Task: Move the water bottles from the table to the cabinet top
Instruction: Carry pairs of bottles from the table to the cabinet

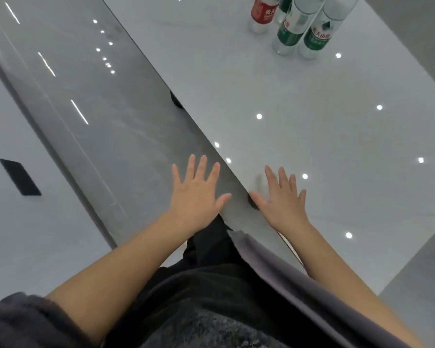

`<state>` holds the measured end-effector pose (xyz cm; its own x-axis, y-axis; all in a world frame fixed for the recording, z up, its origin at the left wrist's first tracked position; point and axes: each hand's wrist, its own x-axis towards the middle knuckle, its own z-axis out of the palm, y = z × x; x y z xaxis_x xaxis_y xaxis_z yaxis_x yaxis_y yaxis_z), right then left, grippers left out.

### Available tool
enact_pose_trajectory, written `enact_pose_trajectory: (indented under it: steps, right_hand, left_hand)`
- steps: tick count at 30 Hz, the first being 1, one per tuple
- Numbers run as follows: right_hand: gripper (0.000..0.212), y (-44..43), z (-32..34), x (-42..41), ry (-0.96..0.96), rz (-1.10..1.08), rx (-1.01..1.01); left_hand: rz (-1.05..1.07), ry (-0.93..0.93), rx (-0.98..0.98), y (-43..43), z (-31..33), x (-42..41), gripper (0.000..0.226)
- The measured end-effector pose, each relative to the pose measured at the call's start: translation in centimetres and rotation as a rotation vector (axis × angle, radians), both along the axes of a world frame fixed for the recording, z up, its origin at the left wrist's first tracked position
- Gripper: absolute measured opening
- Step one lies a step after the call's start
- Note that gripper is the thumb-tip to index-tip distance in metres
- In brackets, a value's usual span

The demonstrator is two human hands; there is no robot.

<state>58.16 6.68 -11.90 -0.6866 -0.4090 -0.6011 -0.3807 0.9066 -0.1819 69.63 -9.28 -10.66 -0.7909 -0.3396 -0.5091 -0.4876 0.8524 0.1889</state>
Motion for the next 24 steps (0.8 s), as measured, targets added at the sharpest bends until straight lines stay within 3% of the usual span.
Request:
enact_pose_trajectory:
  steps: [10,16,24]
  right_hand:
    - [0.072,-9.0,-1.5,-9.7,-0.005,-0.259,-0.034]
    - [0.075,-15.5,-0.6,-16.4,-0.011,-0.339,-0.087]
    - [0.089,-20.8,-0.8,-23.9,0.067,-0.716,-0.362]
  left_hand:
    - [-0.216,0.006,-0.011,-11.1,-0.6,-11.7,0.072]
    - [-0.215,0.002,0.016,-16.4,-1.4,-18.3,0.073]
    - [-0.258,0.033,0.149,-22.7,-3.0,-29.1,0.076]
